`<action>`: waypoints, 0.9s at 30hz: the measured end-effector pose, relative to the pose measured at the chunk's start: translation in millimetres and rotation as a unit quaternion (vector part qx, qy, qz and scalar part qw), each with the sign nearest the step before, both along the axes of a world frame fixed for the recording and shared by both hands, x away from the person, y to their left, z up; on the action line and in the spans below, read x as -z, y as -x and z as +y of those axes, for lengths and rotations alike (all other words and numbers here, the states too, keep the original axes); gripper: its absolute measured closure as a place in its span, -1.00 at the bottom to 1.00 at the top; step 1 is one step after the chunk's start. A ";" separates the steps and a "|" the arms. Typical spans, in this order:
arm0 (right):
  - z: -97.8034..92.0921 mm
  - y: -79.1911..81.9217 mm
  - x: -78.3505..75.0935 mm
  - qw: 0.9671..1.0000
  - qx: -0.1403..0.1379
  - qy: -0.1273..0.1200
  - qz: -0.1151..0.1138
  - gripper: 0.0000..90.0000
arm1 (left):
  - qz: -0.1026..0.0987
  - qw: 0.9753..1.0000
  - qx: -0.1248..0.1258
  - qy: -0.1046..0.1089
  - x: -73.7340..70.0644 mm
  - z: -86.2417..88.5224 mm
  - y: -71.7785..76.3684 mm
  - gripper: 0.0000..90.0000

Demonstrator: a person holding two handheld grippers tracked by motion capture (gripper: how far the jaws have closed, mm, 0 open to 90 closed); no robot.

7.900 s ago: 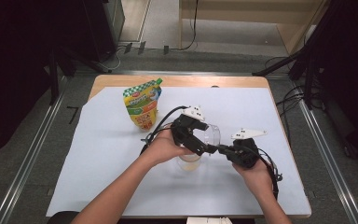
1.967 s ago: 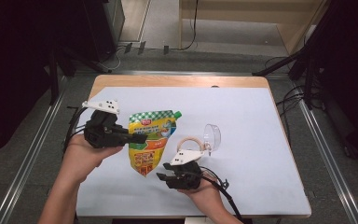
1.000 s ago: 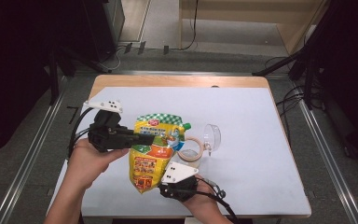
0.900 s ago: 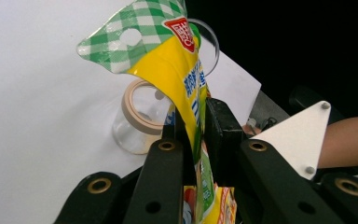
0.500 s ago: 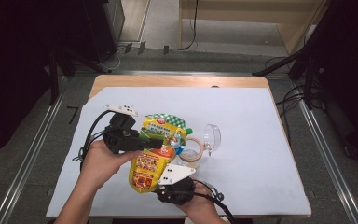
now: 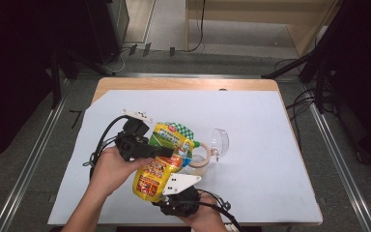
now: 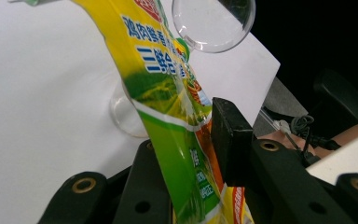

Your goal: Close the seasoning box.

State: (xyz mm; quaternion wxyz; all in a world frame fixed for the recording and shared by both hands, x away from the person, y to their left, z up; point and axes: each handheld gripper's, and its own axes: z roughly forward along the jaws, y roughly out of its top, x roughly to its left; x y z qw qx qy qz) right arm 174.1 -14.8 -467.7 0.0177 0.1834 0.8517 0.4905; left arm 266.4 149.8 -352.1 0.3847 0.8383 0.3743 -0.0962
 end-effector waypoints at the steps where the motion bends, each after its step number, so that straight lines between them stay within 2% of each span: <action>1: 0.5 0.6 -0.4 1.000 -0.002 0.001 0.002 0.52 | 0.008 1.000 -0.002 -0.004 0.6 -1.1 -1.1 0.72; 9: 4.0 -2.7 -4.4 1.000 -0.013 0.004 0.007 0.50 | 0.036 0.999 -0.011 -0.015 5.2 -7.5 -11.0 0.62; 11: 3.6 -5.6 -6.7 1.000 -0.012 0.000 0.012 0.49 | 0.048 0.999 -0.014 -0.011 4.7 -9.7 -15.1 0.54; 16: 0.1 -11.9 -14.3 1.000 -0.007 -0.006 0.015 0.48 | 0.077 0.997 -0.016 -0.011 0.5 -15.8 -29.2 0.55; 19: -0.3 -15.1 -16.9 1.000 -0.005 -0.010 0.021 0.48 | 0.079 0.996 -0.012 -0.029 -2.8 -21.7 -33.2 0.59; 22: 1.6 -16.7 -18.9 1.000 -0.005 -0.013 0.023 0.47 | 0.073 0.997 -0.010 -0.038 -6.2 -26.3 -34.4 0.60; 24: 3.6 -17.6 -20.3 1.000 -0.005 -0.016 0.022 0.47 | 0.074 0.997 -0.007 -0.037 -6.9 -26.4 -35.4 0.60; 27: 6.8 -18.1 -22.2 0.999 -0.006 -0.025 0.028 0.46 | 0.090 0.995 -0.012 -0.032 -5.5 -25.6 -38.1 0.57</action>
